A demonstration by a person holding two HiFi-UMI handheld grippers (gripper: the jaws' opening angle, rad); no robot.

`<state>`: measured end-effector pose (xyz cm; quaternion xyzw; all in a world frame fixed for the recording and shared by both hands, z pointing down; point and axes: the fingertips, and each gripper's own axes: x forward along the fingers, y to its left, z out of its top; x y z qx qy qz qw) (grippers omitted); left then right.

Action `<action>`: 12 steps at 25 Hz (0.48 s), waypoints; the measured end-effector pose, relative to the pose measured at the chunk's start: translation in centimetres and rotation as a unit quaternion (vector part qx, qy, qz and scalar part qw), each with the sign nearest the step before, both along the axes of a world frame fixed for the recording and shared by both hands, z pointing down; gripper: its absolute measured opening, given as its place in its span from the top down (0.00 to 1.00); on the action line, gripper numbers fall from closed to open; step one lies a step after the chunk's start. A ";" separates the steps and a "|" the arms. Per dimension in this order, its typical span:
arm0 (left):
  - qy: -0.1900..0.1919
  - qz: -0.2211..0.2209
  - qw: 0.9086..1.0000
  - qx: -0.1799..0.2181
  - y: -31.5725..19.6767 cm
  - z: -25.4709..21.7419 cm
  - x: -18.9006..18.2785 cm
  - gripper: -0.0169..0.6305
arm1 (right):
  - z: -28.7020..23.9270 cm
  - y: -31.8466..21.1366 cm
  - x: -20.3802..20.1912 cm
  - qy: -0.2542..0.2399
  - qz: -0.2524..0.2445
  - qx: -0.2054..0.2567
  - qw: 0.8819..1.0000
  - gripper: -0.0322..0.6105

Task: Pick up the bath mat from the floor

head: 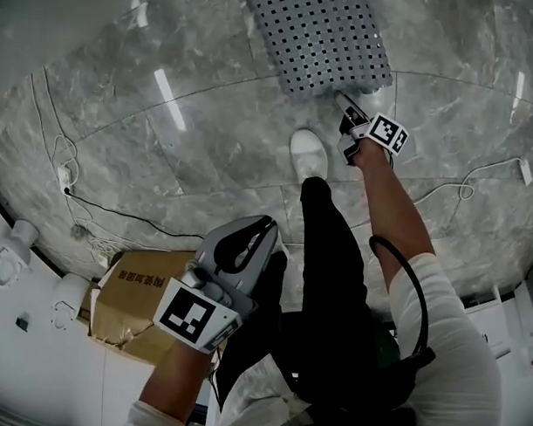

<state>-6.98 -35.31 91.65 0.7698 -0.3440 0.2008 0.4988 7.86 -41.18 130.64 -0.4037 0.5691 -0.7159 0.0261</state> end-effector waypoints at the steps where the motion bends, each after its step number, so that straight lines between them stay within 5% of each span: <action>1: 0.003 -0.005 1.000 0.004 -0.2 0.4 0.0 0.96 | 0.6 -0.2 -0.2 0.000 0.001 0.000 1.000 0.67; 12: 0.000 -0.038 0.999 -0.010 0.2 2.4 -2.1 0.96 | 1.6 -4.1 -0.7 -0.046 0.026 0.024 0.998 0.65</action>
